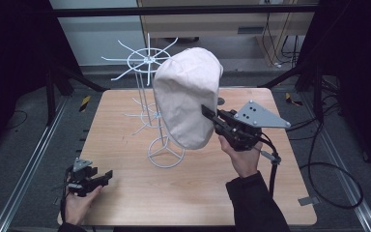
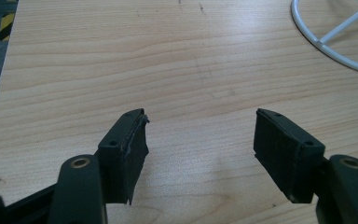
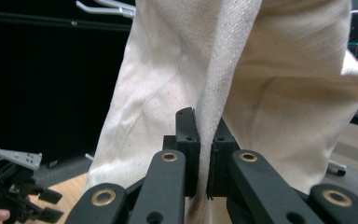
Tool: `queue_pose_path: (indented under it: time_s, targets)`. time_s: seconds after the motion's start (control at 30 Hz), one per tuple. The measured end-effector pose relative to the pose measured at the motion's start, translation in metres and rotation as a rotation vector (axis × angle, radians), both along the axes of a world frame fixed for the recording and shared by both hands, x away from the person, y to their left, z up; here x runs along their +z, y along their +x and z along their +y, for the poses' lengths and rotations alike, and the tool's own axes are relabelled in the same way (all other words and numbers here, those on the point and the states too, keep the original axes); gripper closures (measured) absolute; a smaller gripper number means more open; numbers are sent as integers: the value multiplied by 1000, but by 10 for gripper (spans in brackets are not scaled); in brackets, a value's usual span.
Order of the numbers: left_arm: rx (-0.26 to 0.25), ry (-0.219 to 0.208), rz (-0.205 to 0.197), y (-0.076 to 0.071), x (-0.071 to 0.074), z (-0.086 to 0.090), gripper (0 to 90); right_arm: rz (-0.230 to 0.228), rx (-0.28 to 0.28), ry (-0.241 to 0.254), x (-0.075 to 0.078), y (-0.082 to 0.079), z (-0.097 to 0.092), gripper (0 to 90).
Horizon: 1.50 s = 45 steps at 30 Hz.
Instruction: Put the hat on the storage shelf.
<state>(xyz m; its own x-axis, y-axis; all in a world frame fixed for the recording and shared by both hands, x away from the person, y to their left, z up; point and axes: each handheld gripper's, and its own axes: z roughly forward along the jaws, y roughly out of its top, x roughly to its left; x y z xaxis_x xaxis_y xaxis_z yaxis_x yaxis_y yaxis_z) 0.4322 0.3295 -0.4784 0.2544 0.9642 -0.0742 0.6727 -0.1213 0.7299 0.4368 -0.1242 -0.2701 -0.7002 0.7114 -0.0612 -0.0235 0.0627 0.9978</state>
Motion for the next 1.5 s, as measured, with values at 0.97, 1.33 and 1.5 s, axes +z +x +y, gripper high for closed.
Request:
queue_pose_path:
  time_s: [0.97, 1.33, 1.5]
  targets:
    - [-2, 1, 2, 0, 0, 0, 344, 93, -29, -78, -21, 14, 17, 746]
    - [-2, 1, 4, 0, 0, 0, 343, 114, -63, -75, -27, 18, 15, 593]
    - [-2, 0, 5, 0, -1, 0, 343, 117, -75, -73, -29, 20, 13, 549]
